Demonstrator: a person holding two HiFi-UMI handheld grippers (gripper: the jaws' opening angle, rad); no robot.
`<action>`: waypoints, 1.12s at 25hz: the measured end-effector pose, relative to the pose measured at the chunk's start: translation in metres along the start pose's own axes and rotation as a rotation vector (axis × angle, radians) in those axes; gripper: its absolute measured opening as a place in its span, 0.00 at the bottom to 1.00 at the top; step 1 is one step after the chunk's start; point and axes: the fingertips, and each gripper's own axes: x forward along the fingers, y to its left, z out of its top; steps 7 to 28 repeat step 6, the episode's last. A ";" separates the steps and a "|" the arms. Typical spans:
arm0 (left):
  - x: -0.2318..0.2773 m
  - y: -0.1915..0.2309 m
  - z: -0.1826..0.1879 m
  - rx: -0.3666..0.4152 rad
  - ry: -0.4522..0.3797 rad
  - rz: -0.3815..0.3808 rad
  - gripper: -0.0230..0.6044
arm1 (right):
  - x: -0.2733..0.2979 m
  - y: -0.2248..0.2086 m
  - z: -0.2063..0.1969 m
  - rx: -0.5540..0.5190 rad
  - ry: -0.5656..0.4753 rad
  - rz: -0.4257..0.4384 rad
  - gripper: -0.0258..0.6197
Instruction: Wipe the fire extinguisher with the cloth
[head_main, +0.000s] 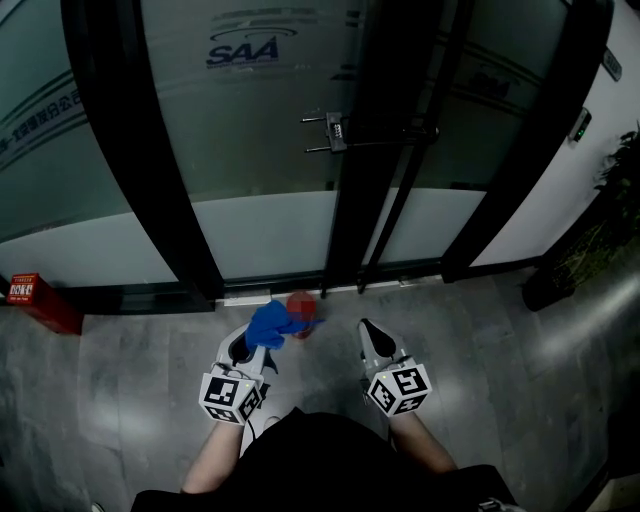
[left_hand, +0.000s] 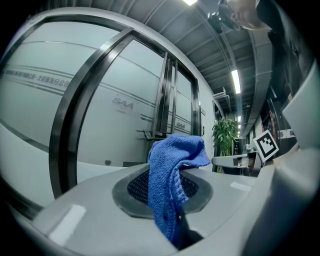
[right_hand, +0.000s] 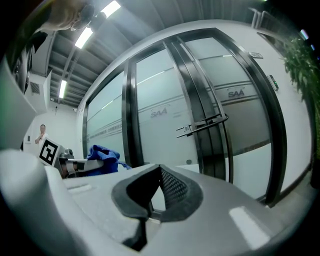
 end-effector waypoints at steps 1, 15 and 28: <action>-0.001 -0.001 -0.001 -0.002 0.001 0.001 0.15 | -0.001 0.001 -0.002 0.002 0.003 0.001 0.04; -0.001 -0.007 -0.006 -0.008 0.006 0.006 0.14 | -0.007 -0.005 -0.004 0.014 0.015 -0.013 0.04; -0.001 -0.007 -0.006 -0.008 0.006 0.006 0.14 | -0.007 -0.005 -0.004 0.014 0.015 -0.013 0.04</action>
